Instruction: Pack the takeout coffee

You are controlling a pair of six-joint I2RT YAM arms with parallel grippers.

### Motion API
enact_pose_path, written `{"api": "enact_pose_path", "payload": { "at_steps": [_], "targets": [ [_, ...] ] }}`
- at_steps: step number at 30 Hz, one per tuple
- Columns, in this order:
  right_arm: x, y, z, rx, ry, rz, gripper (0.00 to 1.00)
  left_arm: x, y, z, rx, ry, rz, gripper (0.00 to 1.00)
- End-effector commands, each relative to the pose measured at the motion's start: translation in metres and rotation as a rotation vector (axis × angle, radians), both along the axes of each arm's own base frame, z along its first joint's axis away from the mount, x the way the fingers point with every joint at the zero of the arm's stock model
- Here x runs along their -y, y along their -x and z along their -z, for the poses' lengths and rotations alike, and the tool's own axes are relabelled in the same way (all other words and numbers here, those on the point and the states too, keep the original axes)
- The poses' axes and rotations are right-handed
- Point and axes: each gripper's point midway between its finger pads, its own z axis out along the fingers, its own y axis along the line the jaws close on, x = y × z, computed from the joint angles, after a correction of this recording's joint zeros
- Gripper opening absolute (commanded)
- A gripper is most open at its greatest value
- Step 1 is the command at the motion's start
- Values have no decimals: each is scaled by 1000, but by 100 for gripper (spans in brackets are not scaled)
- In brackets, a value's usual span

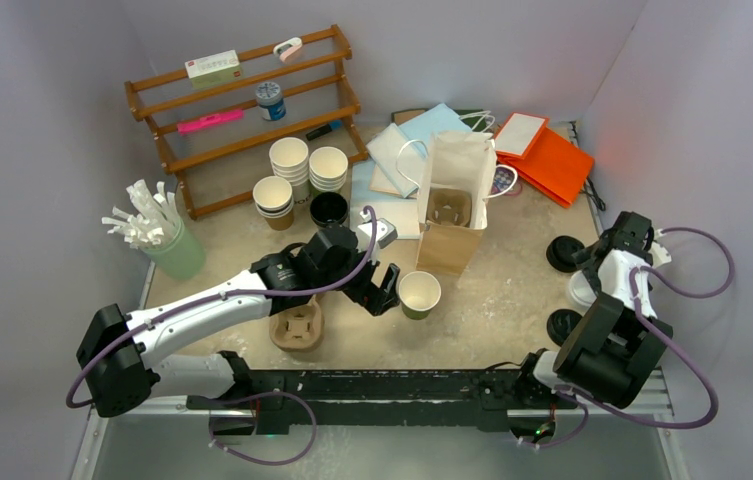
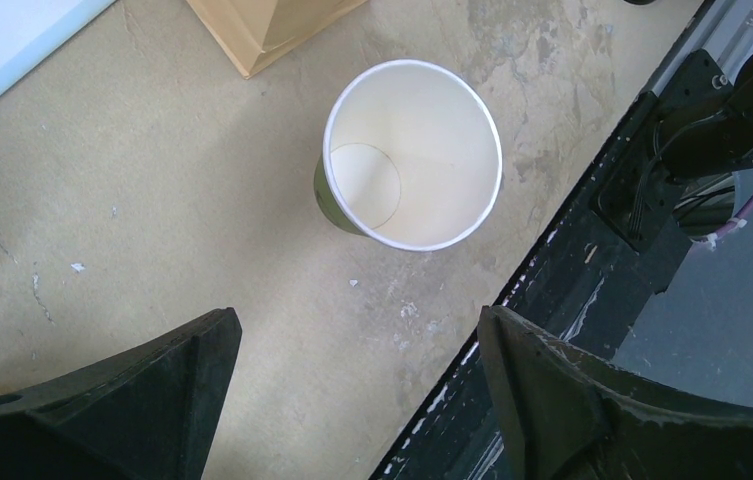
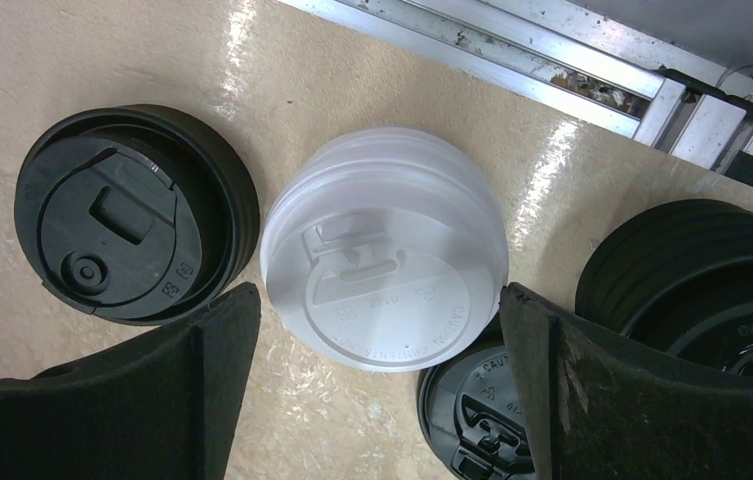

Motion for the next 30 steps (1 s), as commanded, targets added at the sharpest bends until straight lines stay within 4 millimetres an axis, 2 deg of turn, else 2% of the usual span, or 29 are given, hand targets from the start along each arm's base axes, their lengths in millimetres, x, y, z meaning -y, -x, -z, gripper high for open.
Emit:
{"api": "enact_pose_path", "payload": {
  "at_steps": [1,7,14,18,24,30],
  "targets": [
    [2,-4,1,16,-2,0,89,11,-4,-22,48,46,31,94],
    [3,-5,2,20,-3,2,86,11,-5,-21,46,39,30,94],
    [3,-4,3,20,-3,3,88,11,-6,-20,46,36,25,94],
    [3,-2,1,13,1,16,75,11,-5,-19,45,33,26,94],
    [4,-1,-8,13,0,33,68,12,-5,-18,36,37,26,94],
    [2,-4,-8,21,-14,30,70,13,-4,-18,37,38,35,94]
  ]
}}
